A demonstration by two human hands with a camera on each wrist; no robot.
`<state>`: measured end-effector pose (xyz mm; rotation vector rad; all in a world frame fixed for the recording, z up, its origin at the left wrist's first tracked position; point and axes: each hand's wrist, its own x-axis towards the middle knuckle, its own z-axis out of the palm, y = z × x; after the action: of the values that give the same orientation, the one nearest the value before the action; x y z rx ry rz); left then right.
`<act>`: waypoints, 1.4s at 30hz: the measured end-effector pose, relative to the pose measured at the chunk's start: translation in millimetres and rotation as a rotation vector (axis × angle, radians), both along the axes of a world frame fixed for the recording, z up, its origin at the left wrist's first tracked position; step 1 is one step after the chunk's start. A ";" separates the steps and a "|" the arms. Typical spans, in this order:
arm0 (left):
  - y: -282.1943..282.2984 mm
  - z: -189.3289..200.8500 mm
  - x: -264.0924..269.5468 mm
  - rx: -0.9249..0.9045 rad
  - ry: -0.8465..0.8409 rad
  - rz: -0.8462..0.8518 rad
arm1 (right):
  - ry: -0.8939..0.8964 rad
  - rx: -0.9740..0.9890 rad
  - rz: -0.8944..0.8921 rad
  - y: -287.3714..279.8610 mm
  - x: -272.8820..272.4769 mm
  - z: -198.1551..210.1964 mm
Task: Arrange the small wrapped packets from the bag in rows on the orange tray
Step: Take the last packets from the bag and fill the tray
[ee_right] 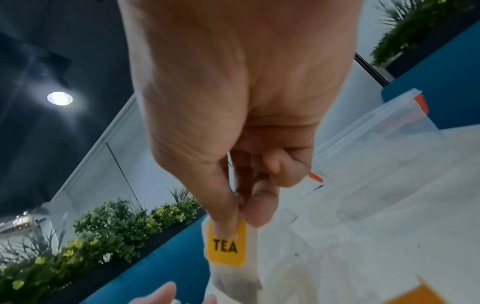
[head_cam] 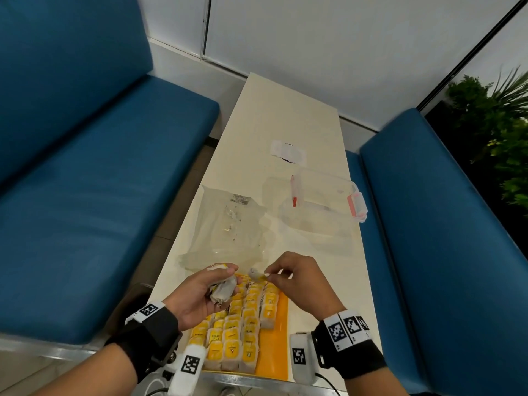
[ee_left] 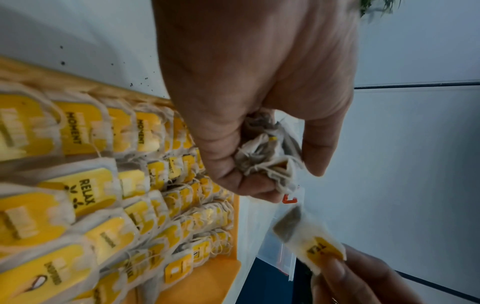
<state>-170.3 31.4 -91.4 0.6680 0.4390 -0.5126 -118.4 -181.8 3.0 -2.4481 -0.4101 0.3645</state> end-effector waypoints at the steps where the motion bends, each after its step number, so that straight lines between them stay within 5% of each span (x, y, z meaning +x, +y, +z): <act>1: 0.4 -1.2 0.0 0.006 0.002 0.002 | 0.008 -0.058 0.004 -2.3 0.5 0.8; 18: -4.5 -3.5 0.7 0.108 -0.010 -0.015 | 0.429 -0.606 0.383 -10.1 -20.3 -36.0; 30: -3.0 -4.4 0.2 0.112 -0.026 -0.018 | 0.040 -0.664 0.158 -18.9 -25.0 -90.8; 42: -1.5 -10.2 2.4 0.074 -0.003 -0.028 | 0.026 -0.615 0.201 -28.4 -39.3 -91.9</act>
<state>-167.9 29.8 -101.6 0.7471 0.4477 -0.5241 -157.7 -210.2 -88.9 -2.9977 -0.6052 0.6901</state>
